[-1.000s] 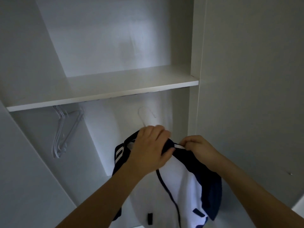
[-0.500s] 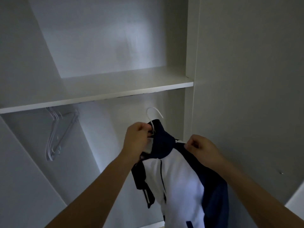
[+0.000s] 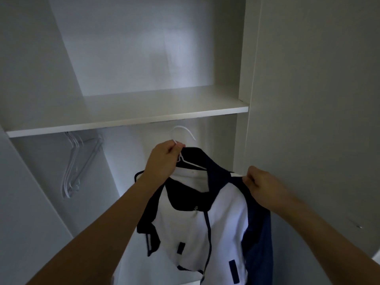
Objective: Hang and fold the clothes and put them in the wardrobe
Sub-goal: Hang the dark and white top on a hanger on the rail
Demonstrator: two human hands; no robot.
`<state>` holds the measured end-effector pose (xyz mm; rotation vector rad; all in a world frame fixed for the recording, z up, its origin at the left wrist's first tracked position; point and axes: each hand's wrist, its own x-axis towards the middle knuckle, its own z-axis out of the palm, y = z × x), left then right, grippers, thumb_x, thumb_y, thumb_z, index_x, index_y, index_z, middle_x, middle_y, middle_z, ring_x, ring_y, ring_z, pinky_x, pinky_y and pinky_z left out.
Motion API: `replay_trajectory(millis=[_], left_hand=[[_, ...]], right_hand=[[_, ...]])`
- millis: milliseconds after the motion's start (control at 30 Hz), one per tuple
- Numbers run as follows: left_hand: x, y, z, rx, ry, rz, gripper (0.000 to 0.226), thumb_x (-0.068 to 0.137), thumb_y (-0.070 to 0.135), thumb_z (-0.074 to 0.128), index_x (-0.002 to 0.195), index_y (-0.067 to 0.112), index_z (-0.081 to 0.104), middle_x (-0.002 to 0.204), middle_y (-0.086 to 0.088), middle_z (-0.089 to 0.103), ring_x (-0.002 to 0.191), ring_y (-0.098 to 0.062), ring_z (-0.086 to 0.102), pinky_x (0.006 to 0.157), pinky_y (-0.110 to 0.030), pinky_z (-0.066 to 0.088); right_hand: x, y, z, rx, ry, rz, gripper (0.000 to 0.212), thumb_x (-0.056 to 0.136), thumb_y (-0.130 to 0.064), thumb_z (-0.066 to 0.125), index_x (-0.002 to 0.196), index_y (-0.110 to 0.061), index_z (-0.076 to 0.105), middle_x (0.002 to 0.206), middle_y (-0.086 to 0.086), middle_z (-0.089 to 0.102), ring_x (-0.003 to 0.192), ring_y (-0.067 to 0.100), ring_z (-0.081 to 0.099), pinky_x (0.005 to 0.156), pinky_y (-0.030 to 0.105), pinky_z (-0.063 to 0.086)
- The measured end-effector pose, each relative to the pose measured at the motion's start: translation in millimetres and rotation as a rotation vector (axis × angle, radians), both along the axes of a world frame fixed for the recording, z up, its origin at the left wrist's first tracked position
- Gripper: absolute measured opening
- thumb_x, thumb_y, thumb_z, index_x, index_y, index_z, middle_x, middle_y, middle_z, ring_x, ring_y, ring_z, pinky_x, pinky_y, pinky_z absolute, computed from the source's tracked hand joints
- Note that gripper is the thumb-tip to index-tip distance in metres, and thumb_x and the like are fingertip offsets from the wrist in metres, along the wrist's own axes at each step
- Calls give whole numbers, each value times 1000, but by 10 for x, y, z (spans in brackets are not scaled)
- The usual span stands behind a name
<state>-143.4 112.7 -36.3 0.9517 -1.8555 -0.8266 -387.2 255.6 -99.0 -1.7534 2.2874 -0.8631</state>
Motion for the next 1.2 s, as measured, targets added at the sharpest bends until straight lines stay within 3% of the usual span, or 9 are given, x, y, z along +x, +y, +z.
replay_trajectory(millis=[67, 167, 300, 433, 567, 767, 967, 1100, 1200], left_hand=[[2, 52, -31, 33, 39, -31, 28, 102, 21, 49, 101, 12, 76, 98, 5, 73, 90, -1, 66, 88, -17, 48], [-70, 134, -50, 20, 45, -64, 30, 101, 22, 50, 95, 11, 77, 93, 11, 73, 85, 4, 66, 85, -15, 47], [238, 44, 11, 20, -56, -194, 25, 99, 33, 50, 103, 27, 75, 101, 9, 74, 96, -5, 68, 88, -19, 51], [1206, -374, -161, 442, -264, -247, 33, 97, 11, 52, 126, 26, 58, 120, -3, 67, 101, -13, 66, 87, -22, 51], [1818, -495, -488, 334, -835, -54, 24, 96, 14, 47, 74, 18, 57, 71, 1, 60, 67, -16, 55, 64, -25, 40], [1788, -615, -891, 330, -409, 81, 50, 88, -5, 45, 48, 23, 40, 44, 9, 41, 40, -6, 39, 42, -17, 31], [1674, -1141, -1409, 370, -217, 184, 41, 84, -11, 40, 54, 15, 32, 40, 12, 32, 37, -2, 30, 40, -15, 25], [1484, -1528, -1597, 423, -126, 221, 42, 82, -10, 39, 52, 16, 30, 41, 10, 32, 38, -5, 29, 40, -18, 24], [1262, -1767, -1624, 433, -33, 224, 44, 83, -10, 40, 50, 17, 29, 44, 6, 33, 39, -6, 30, 40, -18, 23]], right_hand=[[63, -12, 30, 55, 19, 83, 8, 95, -22, 50, 92, -15, 50, 78, 1, 59, 73, 20, 58, 59, 26, 42], [396, -251, 78, 53, 77, 298, 44, 87, -24, 61, 127, -18, 43, 96, 2, 64, 83, 20, 62, 71, 33, 52], [743, -666, 112, 9, -115, 267, 20, 95, -31, 53, 95, -12, 59, 83, 6, 67, 77, 25, 64, 72, 42, 51], [768, -1013, 166, -62, -294, 277, 22, 92, -30, 56, 86, -10, 62, 80, 8, 66, 78, 27, 65, 75, 44, 52], [883, -1489, 177, -90, -195, 312, 19, 92, -20, 58, 79, -7, 59, 73, 8, 63, 73, 30, 62, 68, 41, 50], [1226, -2502, -97, -13, 111, 170, 25, 94, -24, 55, 73, -10, 55, 83, 9, 48, 83, 31, 56, 63, 29, 39], [1548, -3381, -421, 377, 155, -41, 37, 93, -29, 50, 127, -14, 51, 138, 17, 33, 126, 35, 32, 106, 44, 31], [1672, -3808, -452, 490, -295, 143, 21, 99, -16, 45, 116, -8, 52, 104, 14, 57, 86, 24, 53, 72, 30, 43], [1655, -4069, -410, 329, -635, 181, 22, 100, -13, 45, 120, -14, 55, 102, 12, 60, 84, 24, 56, 66, 30, 47]])
